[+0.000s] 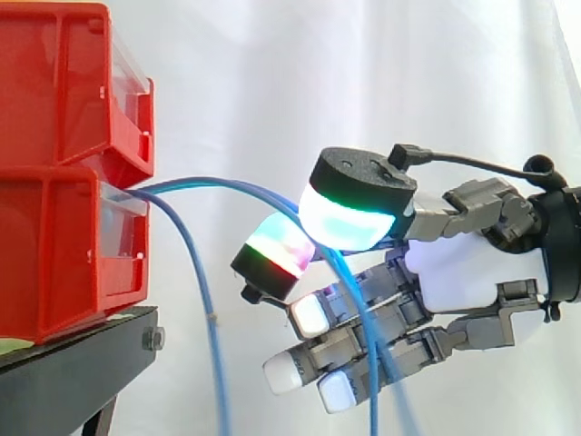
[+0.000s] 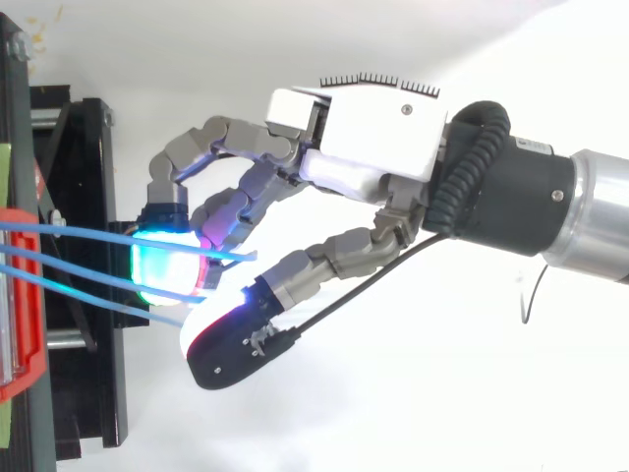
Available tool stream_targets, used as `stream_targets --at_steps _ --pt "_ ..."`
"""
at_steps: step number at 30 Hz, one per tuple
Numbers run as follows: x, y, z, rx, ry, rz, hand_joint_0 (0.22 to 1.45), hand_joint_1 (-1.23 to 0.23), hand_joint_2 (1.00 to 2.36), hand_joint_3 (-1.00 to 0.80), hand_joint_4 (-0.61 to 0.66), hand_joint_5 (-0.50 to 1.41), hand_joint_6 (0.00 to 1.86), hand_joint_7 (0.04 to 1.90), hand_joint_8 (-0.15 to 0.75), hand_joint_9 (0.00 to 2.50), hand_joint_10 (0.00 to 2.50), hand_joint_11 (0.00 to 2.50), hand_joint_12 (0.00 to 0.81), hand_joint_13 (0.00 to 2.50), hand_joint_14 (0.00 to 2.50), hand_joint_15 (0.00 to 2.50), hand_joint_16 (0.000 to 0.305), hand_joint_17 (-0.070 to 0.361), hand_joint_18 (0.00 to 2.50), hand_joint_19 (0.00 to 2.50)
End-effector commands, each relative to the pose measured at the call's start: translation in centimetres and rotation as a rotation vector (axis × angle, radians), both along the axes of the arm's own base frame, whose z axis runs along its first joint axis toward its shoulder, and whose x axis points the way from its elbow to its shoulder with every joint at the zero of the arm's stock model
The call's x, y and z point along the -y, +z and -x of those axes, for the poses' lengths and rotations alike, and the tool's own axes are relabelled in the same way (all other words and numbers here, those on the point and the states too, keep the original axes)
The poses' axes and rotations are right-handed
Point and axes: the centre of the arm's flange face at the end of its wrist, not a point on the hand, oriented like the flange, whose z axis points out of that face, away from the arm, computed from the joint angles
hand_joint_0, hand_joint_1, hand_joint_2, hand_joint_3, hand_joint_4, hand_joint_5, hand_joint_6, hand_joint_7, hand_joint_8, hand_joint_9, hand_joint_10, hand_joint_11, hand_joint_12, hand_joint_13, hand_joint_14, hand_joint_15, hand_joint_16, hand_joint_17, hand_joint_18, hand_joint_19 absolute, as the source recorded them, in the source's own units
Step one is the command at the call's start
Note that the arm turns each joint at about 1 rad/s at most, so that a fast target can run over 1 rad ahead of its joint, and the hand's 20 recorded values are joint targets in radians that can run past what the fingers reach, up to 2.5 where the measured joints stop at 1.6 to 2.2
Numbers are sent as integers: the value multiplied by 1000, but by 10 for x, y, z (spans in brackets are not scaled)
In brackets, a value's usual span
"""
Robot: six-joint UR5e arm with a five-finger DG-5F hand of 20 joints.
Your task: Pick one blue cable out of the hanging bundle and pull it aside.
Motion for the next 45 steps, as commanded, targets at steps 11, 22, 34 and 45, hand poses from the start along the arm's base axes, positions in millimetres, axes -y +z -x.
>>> stream_targets --at_steps 11,22,34,45 --pt "6 1 0 -1 -7 4 488 -486 1000 -500 27 -128 908 968 290 1082 14 495 359 760 19 476 49 109 674 565" --pt "7 6 2 -1 -8 5 567 -692 1009 -374 34 -132 907 1032 275 1073 16 518 339 746 18 490 44 99 651 588" --pt "9 7 3 -13 -7 40 562 -481 1011 -339 39 -122 865 984 299 1088 17 504 349 738 18 496 46 104 627 608" --pt "10 7 3 -15 -7 46 557 -735 1015 -67 75 -141 900 994 321 1041 14 511 385 737 16 476 54 123 672 571"
